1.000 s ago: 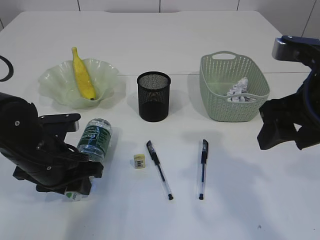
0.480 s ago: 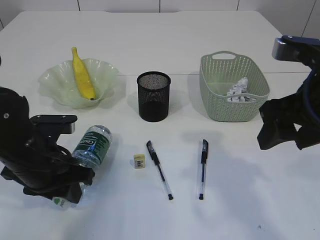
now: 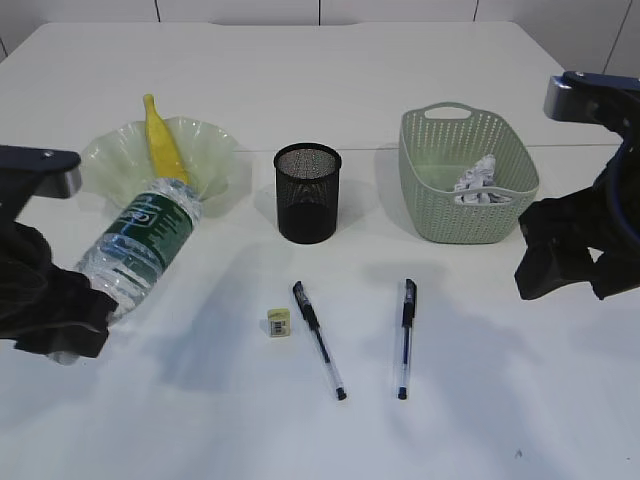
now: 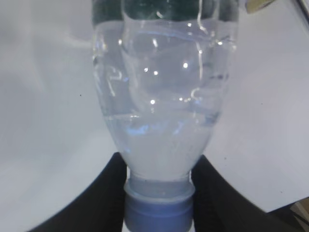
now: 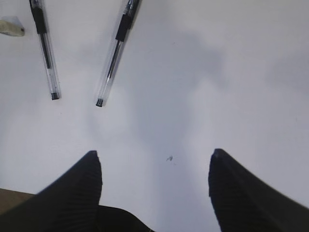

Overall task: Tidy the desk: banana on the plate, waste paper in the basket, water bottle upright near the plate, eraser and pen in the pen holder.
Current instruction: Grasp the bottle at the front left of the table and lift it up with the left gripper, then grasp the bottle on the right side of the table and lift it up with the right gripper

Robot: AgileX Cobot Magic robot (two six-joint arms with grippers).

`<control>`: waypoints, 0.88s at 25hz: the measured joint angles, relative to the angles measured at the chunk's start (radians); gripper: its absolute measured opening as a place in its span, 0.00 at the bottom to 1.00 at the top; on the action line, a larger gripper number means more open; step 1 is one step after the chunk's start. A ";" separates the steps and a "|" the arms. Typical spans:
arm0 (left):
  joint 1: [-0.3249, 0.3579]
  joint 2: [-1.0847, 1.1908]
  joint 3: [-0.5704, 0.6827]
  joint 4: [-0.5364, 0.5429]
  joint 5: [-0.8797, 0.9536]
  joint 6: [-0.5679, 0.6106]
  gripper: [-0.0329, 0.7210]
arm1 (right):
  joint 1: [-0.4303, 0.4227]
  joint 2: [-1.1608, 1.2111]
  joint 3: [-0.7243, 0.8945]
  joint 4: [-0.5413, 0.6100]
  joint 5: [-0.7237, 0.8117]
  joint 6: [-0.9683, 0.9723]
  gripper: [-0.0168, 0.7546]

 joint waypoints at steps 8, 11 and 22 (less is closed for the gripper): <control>0.000 -0.233 -0.091 0.021 0.230 0.008 0.36 | 0.000 0.000 0.000 0.000 0.000 0.000 0.69; 0.000 -0.270 -0.162 0.038 0.341 0.028 0.36 | 0.000 0.000 0.000 0.000 0.000 -0.001 0.69; 0.000 -0.279 -0.278 0.040 0.474 0.061 0.36 | 0.000 0.000 0.000 0.036 0.000 -0.025 0.69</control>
